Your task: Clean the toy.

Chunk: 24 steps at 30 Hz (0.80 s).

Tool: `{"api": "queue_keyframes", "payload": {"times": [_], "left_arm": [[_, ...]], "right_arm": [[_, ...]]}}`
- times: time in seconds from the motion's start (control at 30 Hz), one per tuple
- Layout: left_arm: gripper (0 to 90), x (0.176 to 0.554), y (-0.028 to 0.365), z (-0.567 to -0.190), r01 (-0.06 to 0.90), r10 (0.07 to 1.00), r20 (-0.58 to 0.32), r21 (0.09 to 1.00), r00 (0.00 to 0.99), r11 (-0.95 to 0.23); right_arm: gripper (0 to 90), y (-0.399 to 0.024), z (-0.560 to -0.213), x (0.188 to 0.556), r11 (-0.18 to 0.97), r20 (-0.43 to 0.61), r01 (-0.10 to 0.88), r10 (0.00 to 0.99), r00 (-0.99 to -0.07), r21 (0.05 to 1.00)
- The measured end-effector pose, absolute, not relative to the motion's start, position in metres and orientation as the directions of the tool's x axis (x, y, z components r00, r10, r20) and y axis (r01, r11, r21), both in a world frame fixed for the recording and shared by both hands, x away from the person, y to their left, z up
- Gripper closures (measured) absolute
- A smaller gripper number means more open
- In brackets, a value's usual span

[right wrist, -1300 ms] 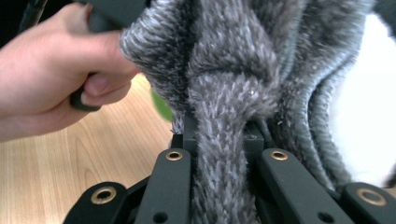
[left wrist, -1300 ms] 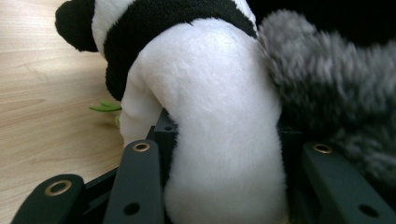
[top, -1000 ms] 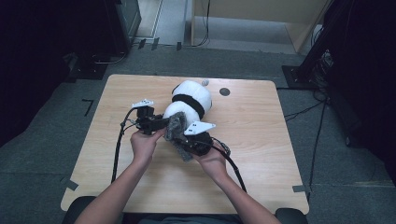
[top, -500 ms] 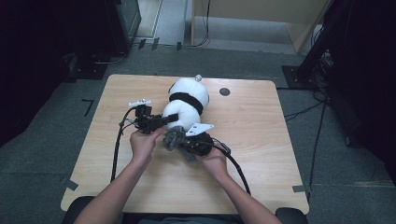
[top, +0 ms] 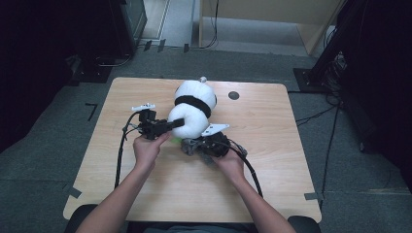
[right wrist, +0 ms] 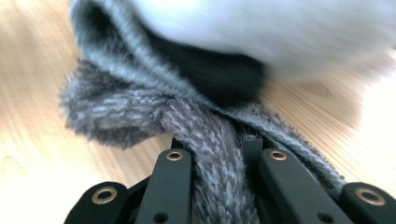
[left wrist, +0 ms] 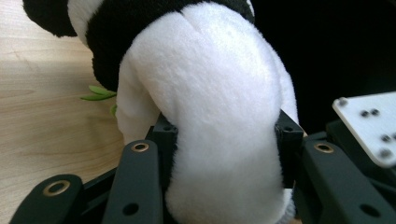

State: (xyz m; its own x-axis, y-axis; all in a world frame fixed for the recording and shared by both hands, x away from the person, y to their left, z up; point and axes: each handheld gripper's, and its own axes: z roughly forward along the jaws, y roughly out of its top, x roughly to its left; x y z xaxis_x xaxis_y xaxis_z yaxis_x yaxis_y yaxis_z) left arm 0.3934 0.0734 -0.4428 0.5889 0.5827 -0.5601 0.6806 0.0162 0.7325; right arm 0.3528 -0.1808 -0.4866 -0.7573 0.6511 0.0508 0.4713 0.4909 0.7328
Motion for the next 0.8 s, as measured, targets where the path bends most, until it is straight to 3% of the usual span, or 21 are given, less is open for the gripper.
{"api": "queue_keyframes", "payload": {"times": [0.37, 0.6, 0.8], "left_arm": [[57.4, 0.395, 0.08, -0.444, 0.685, 0.577, -0.57, 0.729, 0.586, 0.025], [57.4, 0.396, 0.083, -0.447, 0.69, 0.595, -0.564, 0.723, 0.573, 0.021], [57.3, 0.396, 0.078, -0.45, 0.695, 0.607, -0.55, 0.719, 0.574, -0.006]], "right_arm": [[80.8, -0.216, -0.476, 0.366, 0.407, 0.093, 0.551, 0.738, -0.668, 0.729], [80.9, -0.245, -0.463, 0.373, 0.273, 0.175, 0.583, 0.784, -0.596, 0.765], [80.9, -0.26, -0.439, 0.37, 0.157, 0.254, 0.555, 0.766, -0.59, 0.817]]}}
